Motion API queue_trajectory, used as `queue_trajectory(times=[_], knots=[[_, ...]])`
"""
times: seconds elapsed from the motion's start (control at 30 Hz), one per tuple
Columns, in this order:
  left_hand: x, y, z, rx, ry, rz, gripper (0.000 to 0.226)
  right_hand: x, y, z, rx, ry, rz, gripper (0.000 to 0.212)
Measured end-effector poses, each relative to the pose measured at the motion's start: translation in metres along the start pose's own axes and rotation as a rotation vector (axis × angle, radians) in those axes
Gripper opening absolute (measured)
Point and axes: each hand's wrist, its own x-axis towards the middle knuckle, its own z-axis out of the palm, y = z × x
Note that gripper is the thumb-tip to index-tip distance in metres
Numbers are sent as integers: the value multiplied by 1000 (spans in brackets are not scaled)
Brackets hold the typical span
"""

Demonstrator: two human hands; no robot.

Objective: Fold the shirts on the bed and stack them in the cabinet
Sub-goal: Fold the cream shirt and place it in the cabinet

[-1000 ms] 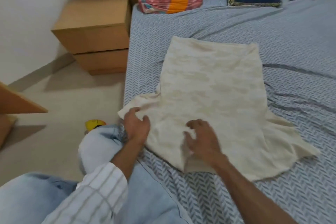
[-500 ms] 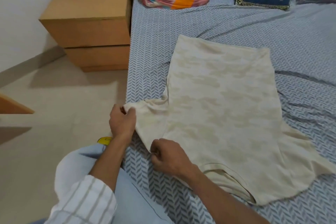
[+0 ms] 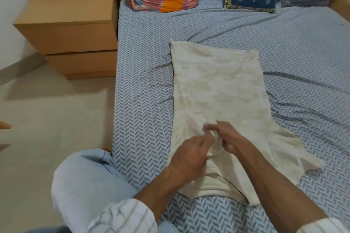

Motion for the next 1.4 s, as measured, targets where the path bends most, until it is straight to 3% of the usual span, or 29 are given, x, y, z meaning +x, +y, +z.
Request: queue_trajectory(times=[0.1, 0.17, 0.33, 0.47, 0.6, 0.7, 0.9, 1.03, 1.1, 1.17, 1.23, 1.33, 1.4], knots=[[-18, -11, 3, 319, -153, -231, 78, 5, 6, -1, -139, 118, -78, 24], [-28, -14, -1, 388, -252, -403, 85, 5, 8, -1, -157, 122, -114, 20], [-40, -6, -3, 322, -365, -541, 98, 11, 9, -4, -174, 191, -233, 12], [-48, -6, -2, 215, -385, -657, 95, 9, 3, -11, -99, 199, -194, 12], [-50, -3, -3, 280, -366, -570, 70, 6, -3, -20, -130, 177, -107, 19], [-51, 2, -2, 370, -367, -448, 55, 8, -11, -32, -107, 162, -145, 23], [-52, 3, 5, 387, -321, -394, 56, 21, -4, -49, -243, 198, -171, 32], [-52, 2, 11, 362, -383, -405, 51, 27, 1, -51, -319, 262, -221, 28], [-50, 1, 12, 358, -430, -394, 50, 25, 1, -48, -434, 303, -256, 29], [-50, 0, 12, 319, -461, -402, 50, 24, -4, -41, -763, 393, -270, 40], [-49, -1, 9, 209, -402, -455, 44, 26, -13, -27, -1086, 504, -354, 50], [-37, -14, -1, 3, -206, -544, 29, 43, -32, 0, -1130, 436, -581, 42], [-20, -31, -8, -107, -78, -558, 19, 65, -43, 13, -1136, 347, -624, 40]])
